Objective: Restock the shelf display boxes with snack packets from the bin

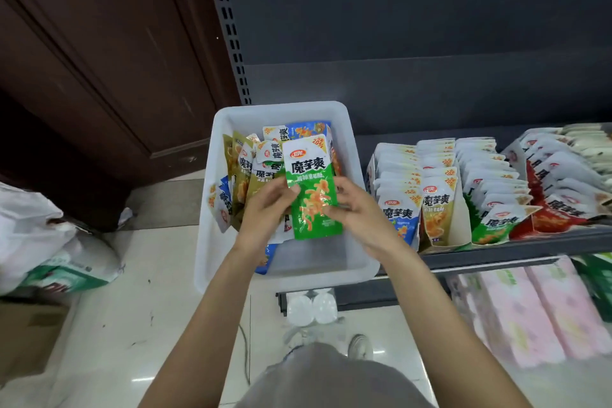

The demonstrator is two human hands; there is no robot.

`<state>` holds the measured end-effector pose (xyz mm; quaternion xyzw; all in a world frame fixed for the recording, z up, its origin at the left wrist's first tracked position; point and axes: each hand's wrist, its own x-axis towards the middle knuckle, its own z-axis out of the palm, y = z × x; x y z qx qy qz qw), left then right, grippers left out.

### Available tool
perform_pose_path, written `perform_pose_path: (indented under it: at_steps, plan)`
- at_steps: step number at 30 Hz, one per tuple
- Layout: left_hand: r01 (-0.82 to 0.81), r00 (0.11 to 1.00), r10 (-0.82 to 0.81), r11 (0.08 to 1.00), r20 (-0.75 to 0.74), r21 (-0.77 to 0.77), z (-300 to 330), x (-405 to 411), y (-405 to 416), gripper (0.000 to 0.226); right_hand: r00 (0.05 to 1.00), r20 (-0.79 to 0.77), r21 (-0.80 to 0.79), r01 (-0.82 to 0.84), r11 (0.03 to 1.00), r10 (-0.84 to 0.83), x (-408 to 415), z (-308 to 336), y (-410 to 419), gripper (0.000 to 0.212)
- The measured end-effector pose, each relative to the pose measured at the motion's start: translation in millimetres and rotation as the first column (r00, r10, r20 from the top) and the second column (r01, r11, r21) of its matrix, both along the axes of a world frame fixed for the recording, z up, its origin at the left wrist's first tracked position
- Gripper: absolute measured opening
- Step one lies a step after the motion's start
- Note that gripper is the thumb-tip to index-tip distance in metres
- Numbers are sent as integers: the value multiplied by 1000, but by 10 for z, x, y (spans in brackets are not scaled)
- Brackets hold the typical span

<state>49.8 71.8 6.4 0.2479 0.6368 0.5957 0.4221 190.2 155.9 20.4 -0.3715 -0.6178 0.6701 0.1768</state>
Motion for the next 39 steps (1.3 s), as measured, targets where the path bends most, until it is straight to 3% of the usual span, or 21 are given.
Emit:
perform_pose_path:
  at_steps: [5,8,12,15,20,24,30,39]
  plan:
    - [89,995,-85,992,-49,87,234,227,100,31,998,-32,28,60,998,-59,369,137,-27,28]
    - [148,989,-142,976,-48,163,373,471,199,34,980,-23,170,198,965,-197,671,157,-40,17]
    - [270,944,-221,944,-247,188,490,933,414,35,904,45,482,353,802,-424,1245,82,28,12]
    - [360,880,-267,914,-393,186,551,1337,646,24,806,64,594,443,672,-588,1703,6,132,16]
    - [478,750,-311,865,-583,154,483,1984,1026,15,618,157,845,320,429,-770,2371,-136,338,9]
    - [457,701,-265,880,-662,132,362,2281,1219,16,555,141,894,284,346,-820,2569,-272,568,8]
    - [348,572,-137,933,-809,88,184,2241,1325,15,650,214,877,200,437,-729,2495,-518,862,10]
    - [404,396,-229,913,-889,-54,121,2368,1383,16,587,356,857,105,505,-727,2594,-763,927,8]
